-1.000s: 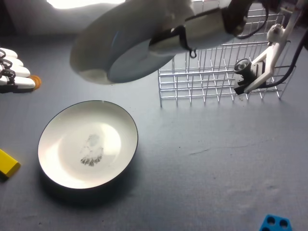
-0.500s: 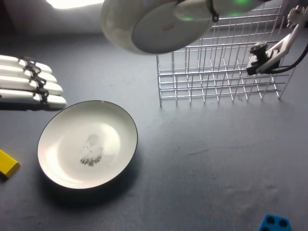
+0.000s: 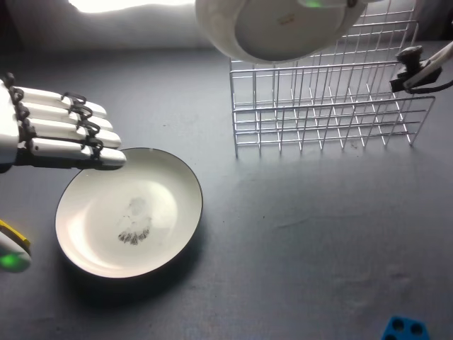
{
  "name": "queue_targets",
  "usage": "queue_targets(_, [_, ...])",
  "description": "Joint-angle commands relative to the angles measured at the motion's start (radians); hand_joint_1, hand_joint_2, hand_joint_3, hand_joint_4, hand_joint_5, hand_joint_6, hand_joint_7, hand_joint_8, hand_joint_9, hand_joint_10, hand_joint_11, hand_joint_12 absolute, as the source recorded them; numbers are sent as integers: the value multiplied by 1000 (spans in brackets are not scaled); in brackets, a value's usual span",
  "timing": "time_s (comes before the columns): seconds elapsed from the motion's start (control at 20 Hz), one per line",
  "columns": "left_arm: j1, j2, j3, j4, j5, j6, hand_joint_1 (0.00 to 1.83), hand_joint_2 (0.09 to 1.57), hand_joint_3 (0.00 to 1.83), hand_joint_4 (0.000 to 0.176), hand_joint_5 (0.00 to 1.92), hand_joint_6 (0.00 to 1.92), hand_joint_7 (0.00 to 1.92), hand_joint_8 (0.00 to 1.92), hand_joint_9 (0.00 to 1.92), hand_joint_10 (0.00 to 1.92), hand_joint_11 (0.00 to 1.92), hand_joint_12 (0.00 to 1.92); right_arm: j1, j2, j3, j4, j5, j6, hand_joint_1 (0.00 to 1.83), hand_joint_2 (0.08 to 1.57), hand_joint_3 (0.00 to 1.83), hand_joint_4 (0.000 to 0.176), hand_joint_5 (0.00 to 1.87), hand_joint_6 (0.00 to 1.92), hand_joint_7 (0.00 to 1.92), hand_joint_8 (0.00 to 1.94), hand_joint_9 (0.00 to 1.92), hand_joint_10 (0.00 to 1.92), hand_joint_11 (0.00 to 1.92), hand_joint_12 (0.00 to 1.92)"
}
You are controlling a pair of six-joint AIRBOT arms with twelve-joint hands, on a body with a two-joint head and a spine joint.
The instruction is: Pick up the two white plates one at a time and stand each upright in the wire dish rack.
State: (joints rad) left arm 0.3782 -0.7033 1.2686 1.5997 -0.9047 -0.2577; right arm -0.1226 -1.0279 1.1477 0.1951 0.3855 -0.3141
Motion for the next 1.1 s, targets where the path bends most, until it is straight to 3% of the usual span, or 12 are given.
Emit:
queue_targets(0.0, [1,1,-3,-83,-18,7,0,1024,0,0,0,0,0,0,0,0,0,0,25,9,6,14,133,24,1372,1116,0,0,934,1105,1004,884,871,1174,732,1185])
queue_targets(0.15, [105,-16,-6,-188,-15,62,0,1023,0,0,0,0,0,0,0,0,0,0,26,14,36,-78,118,110,1370,1121,1,0,920,1126,978,927,875,1168,743,1196])
queue_targets(0.55, [219,-64,44,-291,-4,160,0,1024,0,0,0,0,0,0,0,0,0,0,15,35,94,-249,115,267,1370,1123,0,0,912,1121,958,954,897,1158,765,1166])
queue_targets(0.85, [262,-73,44,-315,45,246,0,1030,2,0,0,0,0,0,0,0,0,0,16,41,122,-360,58,329,1370,1123,2,0,917,1118,954,952,889,1171,743,1169])
queue_targets(1.05, [268,-72,49,-328,46,248,0,1038,5,0,0,0,0,0,0,0,0,0,14,40,142,-360,15,334,1370,1124,0,0,914,1117,959,954,885,1175,730,1186])
